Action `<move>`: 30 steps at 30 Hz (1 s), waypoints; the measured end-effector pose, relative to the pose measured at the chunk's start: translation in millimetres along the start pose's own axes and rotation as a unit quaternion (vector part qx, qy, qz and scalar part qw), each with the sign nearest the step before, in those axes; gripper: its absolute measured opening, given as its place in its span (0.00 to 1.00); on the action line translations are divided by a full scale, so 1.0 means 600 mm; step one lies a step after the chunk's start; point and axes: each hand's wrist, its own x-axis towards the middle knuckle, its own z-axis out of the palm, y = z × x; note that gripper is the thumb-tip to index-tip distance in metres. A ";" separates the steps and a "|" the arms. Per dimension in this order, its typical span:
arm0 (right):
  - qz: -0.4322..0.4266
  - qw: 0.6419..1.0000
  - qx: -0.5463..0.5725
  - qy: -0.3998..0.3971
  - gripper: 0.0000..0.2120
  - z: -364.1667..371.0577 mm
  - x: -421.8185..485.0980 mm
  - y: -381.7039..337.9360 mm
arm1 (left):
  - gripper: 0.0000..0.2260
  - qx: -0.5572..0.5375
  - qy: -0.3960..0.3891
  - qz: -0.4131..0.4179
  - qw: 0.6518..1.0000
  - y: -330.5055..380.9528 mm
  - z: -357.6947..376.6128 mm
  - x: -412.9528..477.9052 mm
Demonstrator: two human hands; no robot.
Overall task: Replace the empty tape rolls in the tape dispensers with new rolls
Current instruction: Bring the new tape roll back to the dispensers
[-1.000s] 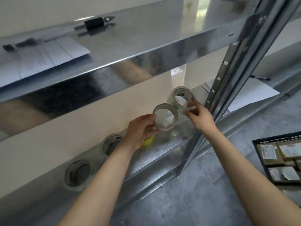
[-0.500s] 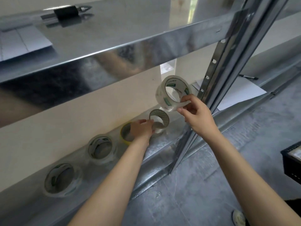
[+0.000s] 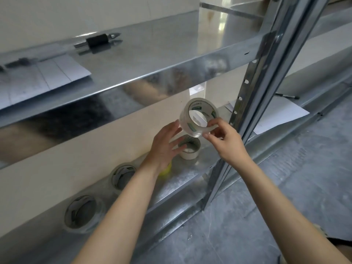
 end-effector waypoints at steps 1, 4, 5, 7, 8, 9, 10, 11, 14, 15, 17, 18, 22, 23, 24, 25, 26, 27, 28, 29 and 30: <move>0.003 1.000 -0.006 0.007 0.09 0.005 -0.002 -0.007 | 0.20 0.002 -0.028 -0.001 1.000 0.004 -0.001 -0.006; 0.013 1.000 -0.017 0.015 0.08 0.019 -0.017 -0.029 | 0.27 0.011 -0.072 -0.009 0.997 0.015 -0.001 -0.026; 0.012 1.000 -0.023 0.014 0.08 0.024 -0.024 -0.036 | 0.28 0.009 -0.072 -0.009 0.997 0.018 -0.003 -0.031; -0.001 0.999 -0.035 0.007 0.08 0.032 -0.040 -0.051 | 0.23 0.002 -0.056 -0.004 0.998 0.023 -0.011 -0.042; -0.011 0.999 -0.042 0.005 0.08 0.037 -0.049 -0.058 | 0.19 0.001 -0.044 -0.001 0.999 0.025 -0.014 -0.048; -0.022 0.999 -0.048 0.002 0.08 0.042 -0.058 -0.067 | 0.14 0.001 -0.030 0.002 1.000 0.025 -0.019 -0.054; -0.030 0.998 -0.054 -0.003 0.08 0.046 -0.066 -0.075 | 0.11 0.003 -0.022 0.005 1.000 0.025 -0.024 -0.060; -0.036 0.997 -0.063 -0.016 0.08 0.049 -0.073 -0.082 | 0.08 0.003 -0.021 0.008 1.000 0.025 -0.031 -0.068; -0.035 0.996 -0.034 -0.074 0.09 0.056 -0.097 -0.096 | 0.06 -0.004 -0.021 0.016 1.000 0.033 -0.063 -0.093; -0.024 0.996 0.021 -0.080 0.11 0.058 -0.104 -0.103 | 0.05 -0.008 -0.020 0.016 1.000 0.037 -0.077 -0.102; 0.006 0.992 0.119 -0.037 0.14 0.062 -0.113 -0.119 | 0.06 -0.003 -0.019 0.018 1.000 0.048 -0.103 -0.125; 0.019 0.990 0.136 -0.008 0.16 0.065 -0.114 -0.127 | 0.06 0.006 -0.021 0.021 1.000 0.053 -0.114 -0.138; 0.083 0.985 0.141 -0.050 0.29 0.084 -0.114 -0.169 | 0.04 0.019 -0.032 0.038 0.999 0.082 -0.155 -0.194; 0.101 0.977 0.164 -0.087 0.30 0.091 -0.115 -0.182 | 0.04 0.020 -0.033 0.046 0.998 0.090 -0.165 -0.206; 0.116 0.967 0.194 -0.120 0.29 0.100 -0.119 -0.192 | 0.05 0.021 -0.032 0.053 0.998 0.098 -0.176 -0.218; 0.123 0.956 0.225 -0.140 0.28 0.110 -0.123 -0.201 | 0.05 0.022 -0.029 0.060 0.998 0.105 -0.188 -0.230; 0.122 0.949 0.252 -0.146 0.26 0.120 -0.128 -0.210 | 0.05 0.022 -0.027 0.066 0.997 0.112 -0.199 -0.240; 0.120 0.942 0.275 -0.148 0.25 0.130 -0.131 -0.217 | 0.06 0.023 -0.024 0.072 0.997 0.119 -0.210 -0.250; 0.118 0.936 0.295 -0.150 0.24 0.138 -0.135 -0.224 | 0.06 0.025 -0.020 0.076 0.997 0.124 -0.218 -0.261; 0.115 0.931 0.310 -0.155 0.24 0.145 -0.137 -0.231 | 0.06 0.026 -0.014 0.079 0.996 0.128 -0.226 -0.271; 0.113 0.927 0.319 -0.163 0.23 0.150 -0.139 -0.236 | 0.07 0.025 -0.006 0.082 0.996 0.131 -0.232 -0.281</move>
